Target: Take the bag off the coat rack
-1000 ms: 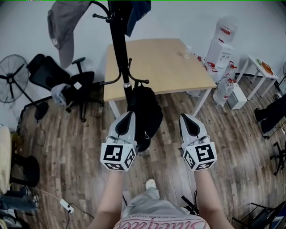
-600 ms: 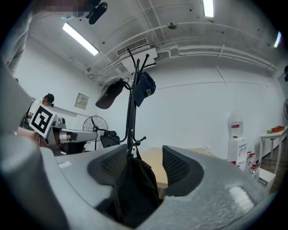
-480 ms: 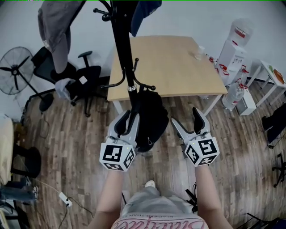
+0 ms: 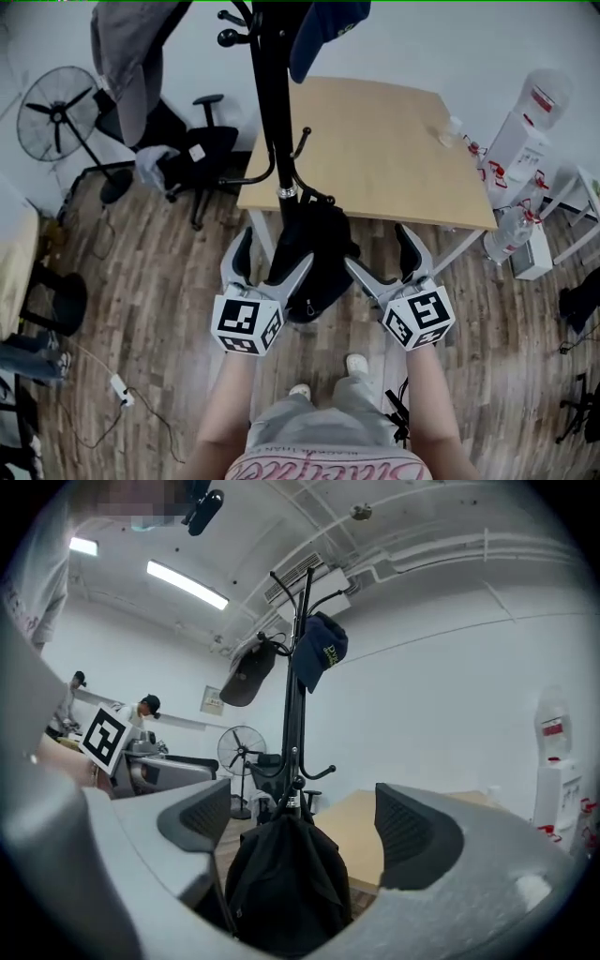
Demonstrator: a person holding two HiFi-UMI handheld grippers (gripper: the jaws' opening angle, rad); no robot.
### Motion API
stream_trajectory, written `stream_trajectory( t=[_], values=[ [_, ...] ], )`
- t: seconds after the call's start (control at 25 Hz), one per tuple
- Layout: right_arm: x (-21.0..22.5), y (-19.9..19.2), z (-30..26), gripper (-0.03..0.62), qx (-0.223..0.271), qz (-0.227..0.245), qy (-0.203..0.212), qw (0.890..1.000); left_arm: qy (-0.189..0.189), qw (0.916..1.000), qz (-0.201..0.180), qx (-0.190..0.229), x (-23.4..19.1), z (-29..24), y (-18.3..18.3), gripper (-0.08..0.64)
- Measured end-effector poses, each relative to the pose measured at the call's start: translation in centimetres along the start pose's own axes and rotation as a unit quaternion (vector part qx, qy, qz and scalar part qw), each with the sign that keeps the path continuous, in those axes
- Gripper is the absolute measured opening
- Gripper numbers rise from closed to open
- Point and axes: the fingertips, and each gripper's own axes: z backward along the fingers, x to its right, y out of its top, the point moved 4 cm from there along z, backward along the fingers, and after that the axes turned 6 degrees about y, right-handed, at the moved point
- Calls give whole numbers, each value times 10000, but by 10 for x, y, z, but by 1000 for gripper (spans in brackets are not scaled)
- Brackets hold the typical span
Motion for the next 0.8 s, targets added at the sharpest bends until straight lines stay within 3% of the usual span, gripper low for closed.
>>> stream_trajectory(
  t=[0.48, 0.8],
  values=[
    [65, -21, -52, 477, -174, 87, 1315, 9911, 1084, 9936, -237, -213, 6, -39, -15, 457],
    [74, -57, -73, 476, -469, -5, 2056, 9775, 1393, 9890, -30, -494, 8, -47, -44, 433]
  ],
)
